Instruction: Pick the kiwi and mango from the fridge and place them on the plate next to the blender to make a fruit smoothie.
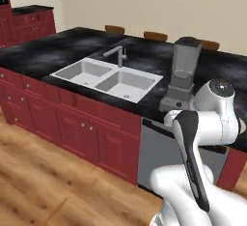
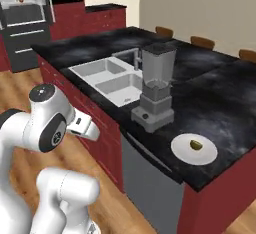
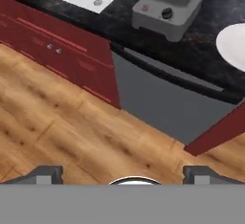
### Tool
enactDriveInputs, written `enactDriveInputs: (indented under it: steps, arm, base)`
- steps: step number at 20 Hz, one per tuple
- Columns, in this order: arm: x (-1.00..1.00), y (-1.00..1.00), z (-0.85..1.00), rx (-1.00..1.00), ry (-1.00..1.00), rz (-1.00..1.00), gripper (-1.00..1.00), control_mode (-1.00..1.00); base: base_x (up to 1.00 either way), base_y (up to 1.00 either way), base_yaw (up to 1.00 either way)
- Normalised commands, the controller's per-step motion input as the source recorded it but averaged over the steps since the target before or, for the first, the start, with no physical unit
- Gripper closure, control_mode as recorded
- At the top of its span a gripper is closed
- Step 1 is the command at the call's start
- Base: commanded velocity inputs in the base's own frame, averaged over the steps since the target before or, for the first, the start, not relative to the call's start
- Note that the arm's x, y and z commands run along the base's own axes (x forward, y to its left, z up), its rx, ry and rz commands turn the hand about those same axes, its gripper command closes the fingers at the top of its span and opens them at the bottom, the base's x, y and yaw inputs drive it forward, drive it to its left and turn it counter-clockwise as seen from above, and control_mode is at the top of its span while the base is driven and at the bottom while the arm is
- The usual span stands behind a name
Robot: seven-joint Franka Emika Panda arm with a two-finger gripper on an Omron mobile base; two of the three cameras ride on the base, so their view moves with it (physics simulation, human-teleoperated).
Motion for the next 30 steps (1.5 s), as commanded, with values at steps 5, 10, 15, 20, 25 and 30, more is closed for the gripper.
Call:
enactDriveInputs:
  steps: [5,10,15,20,25,30]
  arm:
    - [0.0,0.0,0.0,0.0,0.0,0.0,-1.0,1.0]
    - [0.0,0.0,0.0,0.0,0.0,0.0,-1.0,1.0]
    - [0.0,0.0,0.0,0.0,0.0,0.0,-1.0,1.0]
    - [0.0,0.0,0.0,0.0,0.0,0.0,-1.0,1.0]
    - [0.0,0.0,0.0,0.0,0.0,0.0,-1.0,1.0]
    - [0.0,0.0,0.0,0.0,0.0,0.0,-1.0,1.0]
  base:
    - [0.0,0.43,0.92]
    - [0.68,0.64,0.59]
    - [1.0,0.29,0.22]
    - [1.0,0.17,0.13]
    - [1.0,0.24,0.1]
    - [1.0,0.04,0.03]
